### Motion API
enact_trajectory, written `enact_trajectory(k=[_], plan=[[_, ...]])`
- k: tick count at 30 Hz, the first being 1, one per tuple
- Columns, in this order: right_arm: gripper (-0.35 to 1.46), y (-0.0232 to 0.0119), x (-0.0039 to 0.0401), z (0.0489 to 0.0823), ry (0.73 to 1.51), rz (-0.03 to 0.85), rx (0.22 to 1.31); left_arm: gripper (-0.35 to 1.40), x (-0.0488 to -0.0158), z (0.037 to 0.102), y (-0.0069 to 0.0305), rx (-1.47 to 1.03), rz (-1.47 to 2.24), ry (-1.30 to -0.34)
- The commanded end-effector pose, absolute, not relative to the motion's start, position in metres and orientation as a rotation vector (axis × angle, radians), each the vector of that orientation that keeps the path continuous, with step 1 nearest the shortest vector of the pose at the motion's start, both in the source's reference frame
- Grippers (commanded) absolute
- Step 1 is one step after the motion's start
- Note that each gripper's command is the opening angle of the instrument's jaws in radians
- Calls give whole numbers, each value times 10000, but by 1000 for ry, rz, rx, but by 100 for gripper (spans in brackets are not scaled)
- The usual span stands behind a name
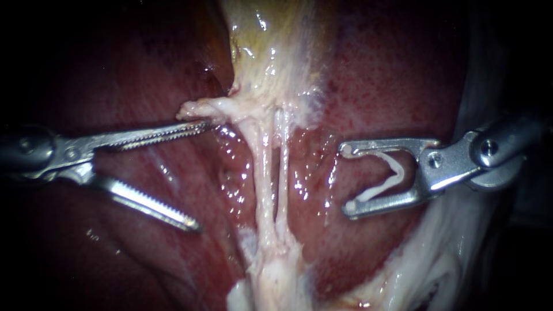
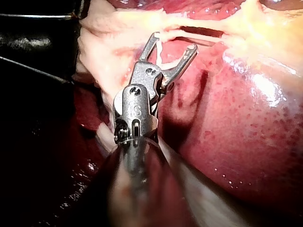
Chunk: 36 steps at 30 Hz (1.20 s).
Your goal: Grabbing gallbladder
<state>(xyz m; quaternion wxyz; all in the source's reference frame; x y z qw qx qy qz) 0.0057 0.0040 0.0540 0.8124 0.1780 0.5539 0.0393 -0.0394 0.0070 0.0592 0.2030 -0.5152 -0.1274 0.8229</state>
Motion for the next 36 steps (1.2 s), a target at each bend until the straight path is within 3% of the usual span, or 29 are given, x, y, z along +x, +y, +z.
enact_trajectory(k=[1,11,18,30,36], plan=[[50,40,57,540,1183,84,380,108,-393,590,71,-1438,2296,-357],[50,40,56,540,1183,84,380,89,-391,559,125,-1406,2265,-345],[50,40,57,540,1183,84,380,69,-399,585,159,-1331,2291,-345],[50,40,57,540,1183,84,380,5,-383,631,155,-1194,2323,-400],[50,41,57,540,1183,84,380,10,-374,630,153,-1157,2324,-423]])
